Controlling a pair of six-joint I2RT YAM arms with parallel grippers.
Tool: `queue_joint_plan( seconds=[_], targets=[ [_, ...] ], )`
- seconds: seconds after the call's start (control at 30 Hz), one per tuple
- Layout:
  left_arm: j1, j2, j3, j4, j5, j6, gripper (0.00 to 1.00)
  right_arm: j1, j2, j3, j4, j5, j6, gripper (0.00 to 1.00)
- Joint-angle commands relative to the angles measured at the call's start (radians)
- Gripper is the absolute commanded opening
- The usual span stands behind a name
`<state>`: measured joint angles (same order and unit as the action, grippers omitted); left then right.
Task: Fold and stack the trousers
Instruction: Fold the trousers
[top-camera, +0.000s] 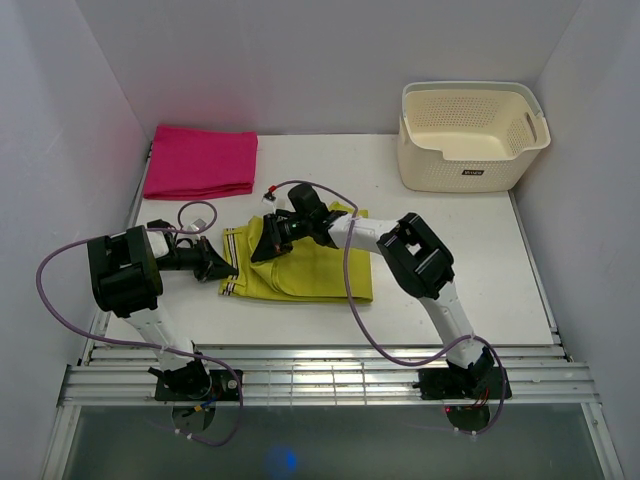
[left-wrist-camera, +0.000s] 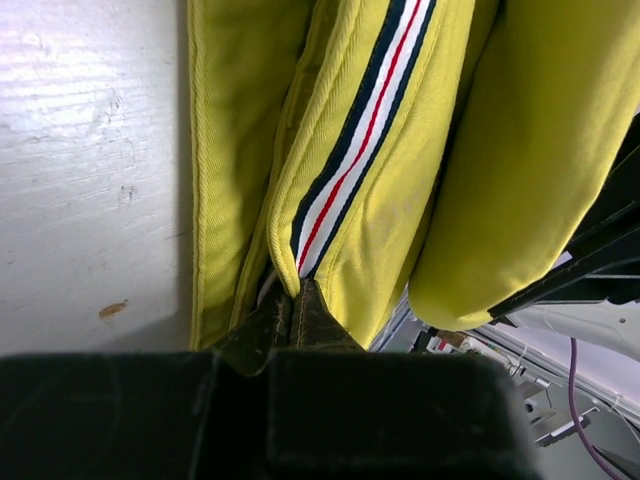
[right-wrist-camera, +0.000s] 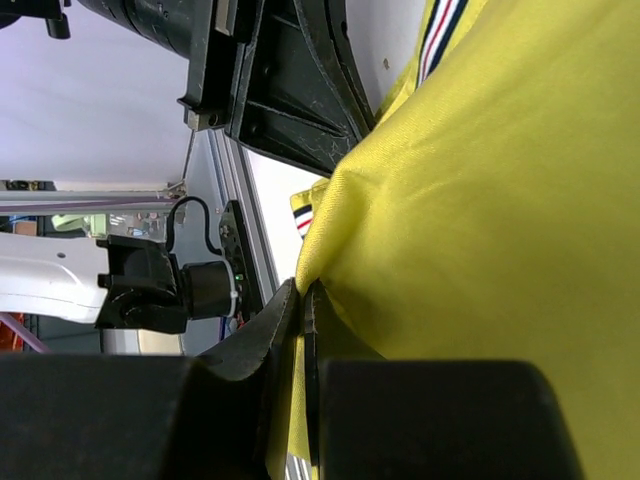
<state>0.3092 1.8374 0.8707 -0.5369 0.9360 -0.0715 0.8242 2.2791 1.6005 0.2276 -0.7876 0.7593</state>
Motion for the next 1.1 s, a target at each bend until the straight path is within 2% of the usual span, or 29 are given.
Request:
queue_joint_plan(
  seconds=[0.0, 0.47, 0.67, 1.07],
  targets=[
    [-0.022, -0.010, -0.027, 0.040, -0.097, 0.007, 0.00, 0.030, -0.001, 0.061, 0.081, -0.009, 0.044, 0.08],
    [-0.024, 0.003, -0.045, 0.061, -0.092, -0.017, 0.00, 0.073, 0.072, 0.144, 0.050, 0.063, 0.167, 0.08],
    [-0.025, 0.006, -0.050, 0.064, -0.089, -0.022, 0.00, 0.082, 0.103, 0.206, 0.035, 0.099, 0.183, 0.08],
    [-0.035, 0.017, -0.050, 0.071, -0.089, -0.030, 0.00, 0.107, 0.128, 0.226, 0.032, 0.108, 0.225, 0.08]
  ],
)
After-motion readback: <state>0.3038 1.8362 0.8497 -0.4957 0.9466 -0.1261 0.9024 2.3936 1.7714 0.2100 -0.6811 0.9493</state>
